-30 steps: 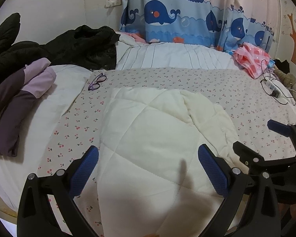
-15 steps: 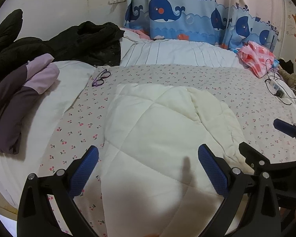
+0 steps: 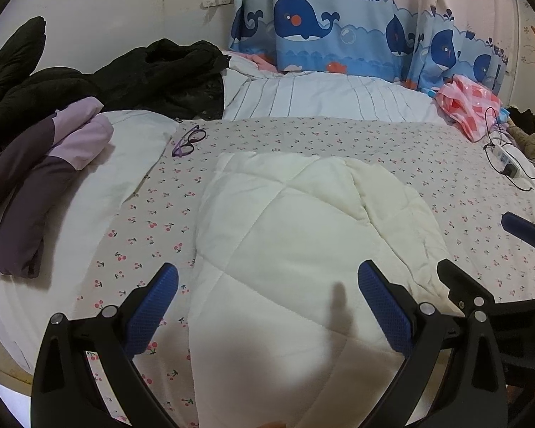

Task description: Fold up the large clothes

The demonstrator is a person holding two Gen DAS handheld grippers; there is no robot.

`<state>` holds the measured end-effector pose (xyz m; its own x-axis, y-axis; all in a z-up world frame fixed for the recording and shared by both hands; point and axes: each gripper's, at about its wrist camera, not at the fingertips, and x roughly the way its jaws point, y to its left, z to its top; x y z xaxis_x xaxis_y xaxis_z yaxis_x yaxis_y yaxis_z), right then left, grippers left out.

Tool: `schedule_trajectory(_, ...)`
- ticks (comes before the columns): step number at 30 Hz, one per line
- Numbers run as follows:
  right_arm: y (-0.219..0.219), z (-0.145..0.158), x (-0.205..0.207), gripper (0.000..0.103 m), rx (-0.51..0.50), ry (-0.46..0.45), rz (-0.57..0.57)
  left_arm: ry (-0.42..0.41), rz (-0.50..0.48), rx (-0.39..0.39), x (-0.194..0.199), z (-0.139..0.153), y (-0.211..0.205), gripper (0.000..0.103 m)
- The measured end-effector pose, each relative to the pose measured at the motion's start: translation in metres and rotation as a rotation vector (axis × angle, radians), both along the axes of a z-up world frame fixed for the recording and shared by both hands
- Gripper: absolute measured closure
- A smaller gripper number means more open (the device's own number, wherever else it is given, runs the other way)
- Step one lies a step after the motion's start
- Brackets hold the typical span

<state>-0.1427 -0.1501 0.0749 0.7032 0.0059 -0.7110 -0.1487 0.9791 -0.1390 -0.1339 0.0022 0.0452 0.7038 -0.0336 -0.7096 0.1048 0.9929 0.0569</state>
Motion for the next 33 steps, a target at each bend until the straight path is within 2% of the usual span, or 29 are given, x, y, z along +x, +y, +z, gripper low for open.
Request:
schedule_trajectory(9,0.0084,0.0025,-0.0033,0.006,-0.018,-0.017,0.027,-0.002,0.005,0.004,0.0007,0.0,0.0014,0.007)
schedule_trajectory(33,0.0007,0.0039,-0.0005,0.006,-0.057,-0.022,-0.021,-0.014,0.021,0.04,0.0007,0.0001,0.0004,0.007)
